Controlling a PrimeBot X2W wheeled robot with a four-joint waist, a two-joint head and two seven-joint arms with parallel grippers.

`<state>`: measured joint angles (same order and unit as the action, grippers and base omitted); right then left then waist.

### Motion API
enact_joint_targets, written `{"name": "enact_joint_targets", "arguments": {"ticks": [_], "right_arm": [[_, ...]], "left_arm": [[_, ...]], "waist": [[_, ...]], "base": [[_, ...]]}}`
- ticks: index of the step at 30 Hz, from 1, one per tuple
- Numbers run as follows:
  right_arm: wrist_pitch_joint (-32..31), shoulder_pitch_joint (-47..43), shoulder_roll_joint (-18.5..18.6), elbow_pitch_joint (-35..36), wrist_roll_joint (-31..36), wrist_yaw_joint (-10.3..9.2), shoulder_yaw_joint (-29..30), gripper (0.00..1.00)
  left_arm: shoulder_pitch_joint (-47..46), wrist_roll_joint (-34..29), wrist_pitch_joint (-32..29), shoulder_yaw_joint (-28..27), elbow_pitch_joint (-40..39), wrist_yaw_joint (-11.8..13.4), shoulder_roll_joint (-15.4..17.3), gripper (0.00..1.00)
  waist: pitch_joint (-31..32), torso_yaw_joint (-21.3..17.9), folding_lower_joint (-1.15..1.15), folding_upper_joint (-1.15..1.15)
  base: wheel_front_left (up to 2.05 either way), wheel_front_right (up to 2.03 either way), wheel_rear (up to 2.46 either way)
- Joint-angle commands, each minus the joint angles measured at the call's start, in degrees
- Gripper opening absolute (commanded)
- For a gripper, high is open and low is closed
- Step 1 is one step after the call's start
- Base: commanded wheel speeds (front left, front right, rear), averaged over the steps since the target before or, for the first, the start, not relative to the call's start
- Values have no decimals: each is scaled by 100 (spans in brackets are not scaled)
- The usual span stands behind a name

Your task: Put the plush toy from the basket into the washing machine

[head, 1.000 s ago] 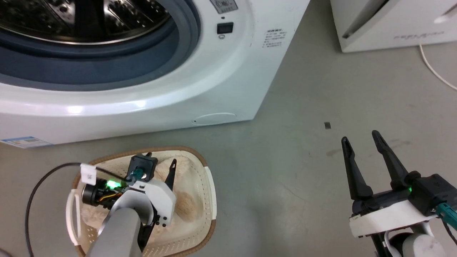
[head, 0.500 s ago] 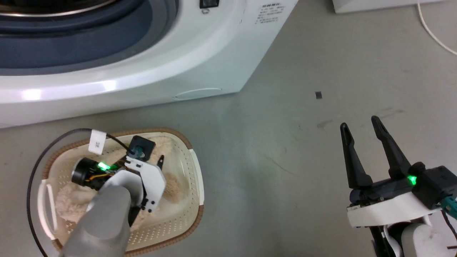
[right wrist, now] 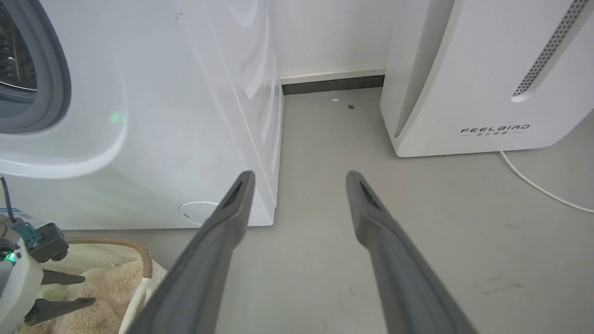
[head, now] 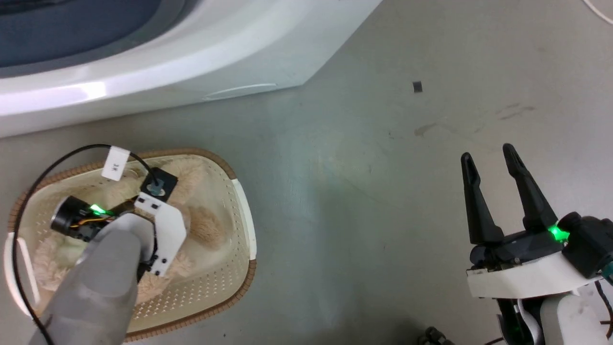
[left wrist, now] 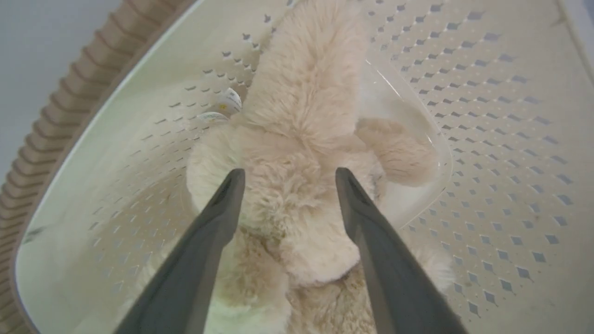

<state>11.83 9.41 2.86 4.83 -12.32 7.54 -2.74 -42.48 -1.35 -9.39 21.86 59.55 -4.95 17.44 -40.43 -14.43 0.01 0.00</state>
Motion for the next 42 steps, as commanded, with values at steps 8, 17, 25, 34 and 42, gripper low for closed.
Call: {"name": "enact_joint_targets", "arguments": {"ticks": [8, 17, 25, 34, 42], "right_arm": [[158, 250, 1, 103, -174, -5, -56, 100], [266, 346, 1, 145, -292, -5, -74, 100], [317, 363, 1, 121, -331, -5, -79, 100], [317, 306, 1, -28, -303, -5, -56, 100], [317, 140, 1, -205, -190, -5, -25, 100]], "left_arm": [[-502, -46, -72, 320, 593, 63, 294, 100], [-886, -51, -322, 673, 1146, -24, 417, 100], [-935, 165, -511, 755, 1415, -138, 395, 0], [-635, 371, -172, 729, 1421, -101, 250, 0], [-214, 578, 500, 691, 1418, -55, 40, 0]], "waist": [[-516, -169, -1, 0], [-966, -294, -1, 0], [-1046, -317, -1, 0], [-497, -257, -1, 0], [322, -175, -1, 0]], "base": [[0, 0, 0], [0, 0, 0], [0, 0, 0], [0, 0, 0], [0, 0, 0]]}}
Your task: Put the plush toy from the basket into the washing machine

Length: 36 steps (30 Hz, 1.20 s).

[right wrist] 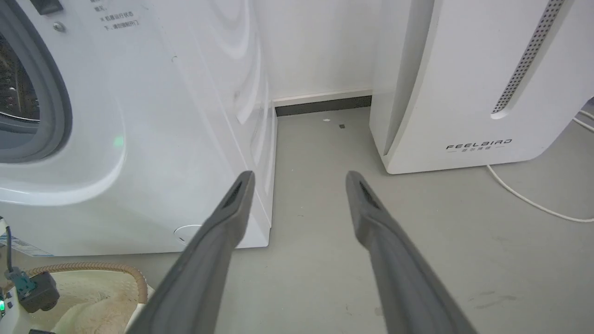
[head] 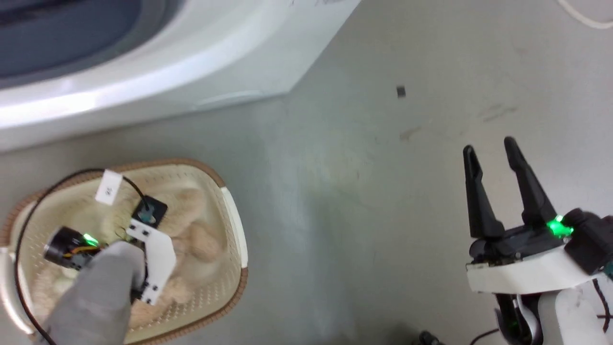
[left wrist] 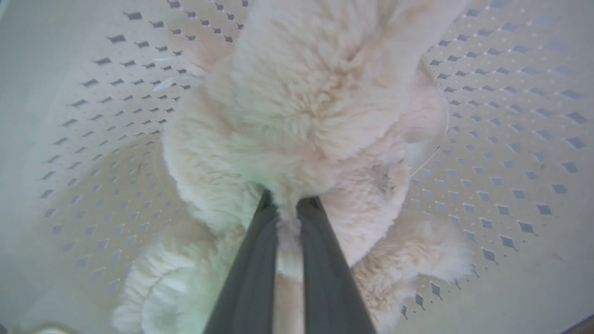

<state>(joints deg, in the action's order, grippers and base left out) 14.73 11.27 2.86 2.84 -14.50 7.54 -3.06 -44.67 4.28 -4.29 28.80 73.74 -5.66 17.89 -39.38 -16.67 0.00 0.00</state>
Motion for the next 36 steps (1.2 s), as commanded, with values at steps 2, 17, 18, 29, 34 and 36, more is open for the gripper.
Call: {"name": "enact_joint_targets", "arguments": {"ticks": [2, 17, 18, 29, 34, 36], "right_arm": [[27, -101, 1, -50, 68, -5, 27, 100], [27, -624, 1, -326, 315, -5, 197, 100], [27, -655, 1, -335, 321, -5, 206, 100], [27, -990, 1, -373, 382, -5, 255, 100], [27, -1083, 1, -391, 389, -5, 253, 100], [27, -1114, 1, -399, 391, -5, 249, 100]], "left_arm": [[86, 71, 206, -14, -26, 22, -99, 0], [912, 615, 1828, -230, -369, 121, -706, 0], [977, 659, 1861, -262, -436, 133, -724, 0], [2130, 933, 1927, -775, -2684, 449, -646, 0], [2685, 915, 1928, -1056, -3887, 598, -600, 0], [2867, 906, 1928, -1172, -4317, 642, -603, 0]], "waist": [[438, 107, 0, 0], [2064, 597, 0, 0], [2144, 623, 0, 0], [2844, 860, 0, 0], [3019, 924, 0, 0], [3075, 934, 0, 0]], "base": [[0, 0, 0], [0, 0, 0], [0, 0, 0], [0, 0, 0], [0, 0, 0], [0, 0, 0]]}}
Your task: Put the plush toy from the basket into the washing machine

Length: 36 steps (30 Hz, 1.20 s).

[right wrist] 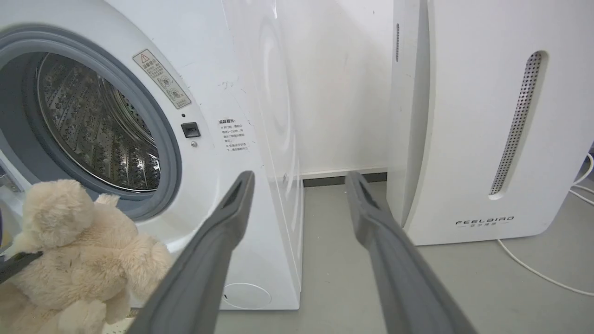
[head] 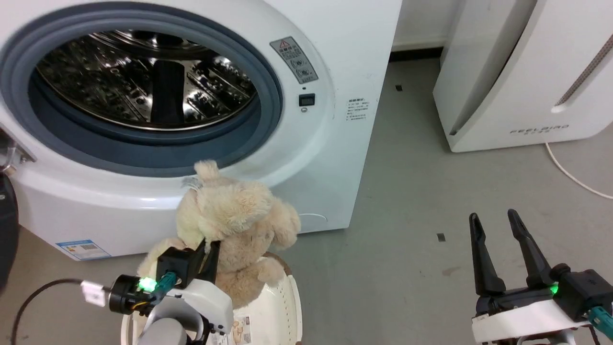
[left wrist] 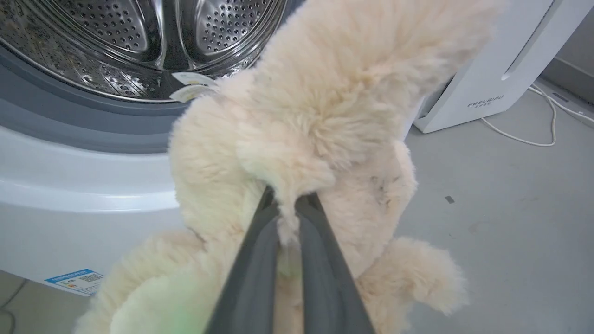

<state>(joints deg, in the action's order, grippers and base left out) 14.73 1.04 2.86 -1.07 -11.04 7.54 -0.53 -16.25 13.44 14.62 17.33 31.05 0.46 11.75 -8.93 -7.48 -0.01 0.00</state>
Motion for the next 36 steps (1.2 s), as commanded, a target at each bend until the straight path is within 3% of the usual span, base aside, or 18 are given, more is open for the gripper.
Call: {"name": "enact_joint_targets", "arguments": {"ticks": [1, 9, 16, 21, 27, 36], "right_arm": [[27, -104, 1, -11, 46, -5, -10, 100], [27, -98, 1, 64, 36, -5, -59, 100], [27, 127, 1, 234, -19, -5, -93, 100], [27, 353, 1, 423, -95, -5, -132, 100], [27, 617, 1, 578, -177, -5, -189, 100], [27, 934, 1, 640, -311, -5, -262, 100]], "left_arm": [[103, -25, 37, -81, -268, 47, 12, 0], [405, -155, 38, -628, -1832, 123, 79, 0], [-135, -133, 38, -1112, -2412, 123, 332, 0], [-953, 47, -226, -1378, -2422, -7, 655, 0], [-2216, 50, -1052, -1369, -2136, -336, 1222, 0], [-4205, -233, -1982, -735, -1338, -735, 2031, 0]], "waist": [[49, 15, 1, 0], [-73, -93, 1, 0], [-647, -310, 1, 0], [-1208, -448, 1, 0], [-1879, -585, 1, 0], [-2691, -767, 1, 0]], "base": [[0, 0, 0], [0, 0, 0], [0, 0, 0], [0, 0, 0], [0, 0, 0], [0, 0, 0]]}}
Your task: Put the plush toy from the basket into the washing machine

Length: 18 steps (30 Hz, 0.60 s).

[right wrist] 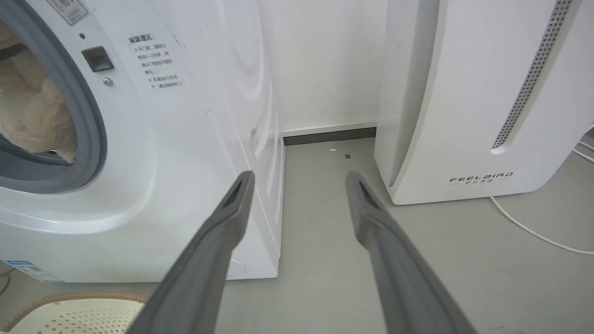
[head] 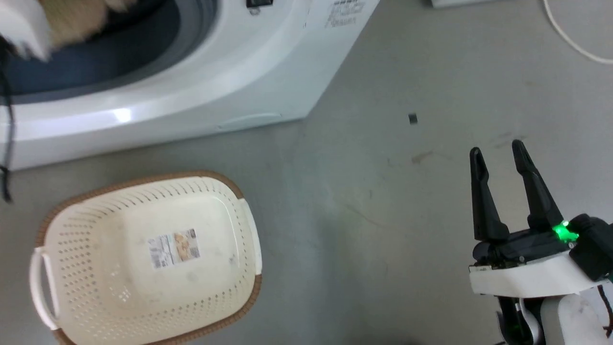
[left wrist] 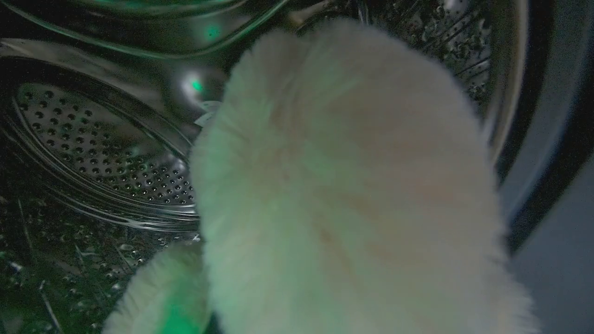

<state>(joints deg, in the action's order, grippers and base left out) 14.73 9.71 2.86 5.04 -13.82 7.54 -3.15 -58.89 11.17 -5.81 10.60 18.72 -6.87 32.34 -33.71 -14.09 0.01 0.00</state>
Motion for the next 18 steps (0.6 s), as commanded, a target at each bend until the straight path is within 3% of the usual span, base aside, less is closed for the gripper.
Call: {"name": "enact_joint_targets", "arguments": {"ticks": [1, 11, 18], "right_arm": [[27, 95, 1, 29, -53, -5, -7, 100], [27, 316, 1, 7, -220, -5, -161, 100], [27, 299, 1, 2, -221, -5, -201, 100]], "left_arm": [[-199, -19, -10, 32, 31, -20, 45, 0], [-2018, 221, -400, 1610, 1466, -60, 588, 0], [-2278, 1311, -968, 2698, 2265, -60, 689, 0]], "waist": [[-291, -126, -1, 0], [-781, -366, -1, 0], [-876, -401, -1, 0]], "base": [[0, 0, 0], [0, 0, 0], [0, 0, 0]]}}
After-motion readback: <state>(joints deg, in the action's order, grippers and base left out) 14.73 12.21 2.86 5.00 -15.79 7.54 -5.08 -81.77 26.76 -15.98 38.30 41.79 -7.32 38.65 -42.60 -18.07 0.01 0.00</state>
